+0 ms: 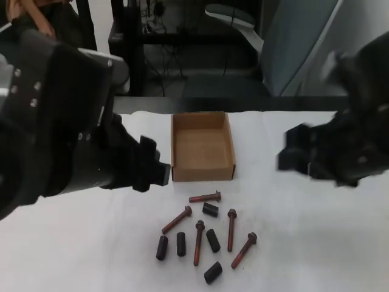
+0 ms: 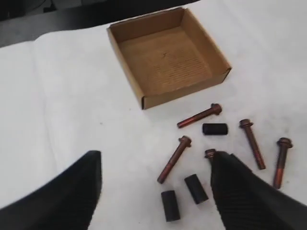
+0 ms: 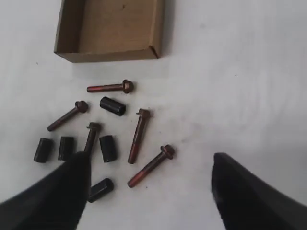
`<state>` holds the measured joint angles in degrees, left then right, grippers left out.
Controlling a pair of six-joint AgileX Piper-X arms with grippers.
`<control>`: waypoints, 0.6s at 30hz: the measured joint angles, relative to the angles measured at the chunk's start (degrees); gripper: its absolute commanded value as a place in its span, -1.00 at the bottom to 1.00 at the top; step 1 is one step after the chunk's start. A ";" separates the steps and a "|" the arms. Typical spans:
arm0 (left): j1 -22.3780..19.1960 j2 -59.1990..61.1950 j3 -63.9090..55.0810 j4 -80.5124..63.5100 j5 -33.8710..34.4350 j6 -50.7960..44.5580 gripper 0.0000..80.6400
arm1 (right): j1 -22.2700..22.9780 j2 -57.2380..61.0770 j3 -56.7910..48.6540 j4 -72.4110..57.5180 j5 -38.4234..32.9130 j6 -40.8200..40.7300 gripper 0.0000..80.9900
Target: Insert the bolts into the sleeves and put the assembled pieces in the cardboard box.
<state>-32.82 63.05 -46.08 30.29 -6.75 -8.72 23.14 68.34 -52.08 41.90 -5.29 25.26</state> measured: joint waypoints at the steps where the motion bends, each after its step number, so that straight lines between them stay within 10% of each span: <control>1: 0.46 0.97 0.00 0.20 0.00 0.03 0.74 | 0.98 1.58 0.00 -0.95 0.31 1.43 0.73; 12: 0.82 7.68 -0.06 1.93 1.83 -2.44 0.74 | 7.84 11.79 0.00 -13.11 7.46 21.27 0.71; 18: 0.82 7.68 -0.06 2.49 3.44 -3.03 0.74 | 11.10 12.07 0.18 -6.25 10.91 26.29 0.00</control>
<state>-32.01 70.73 -46.15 32.78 -3.31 -11.75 34.24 80.41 -51.90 35.65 5.62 51.56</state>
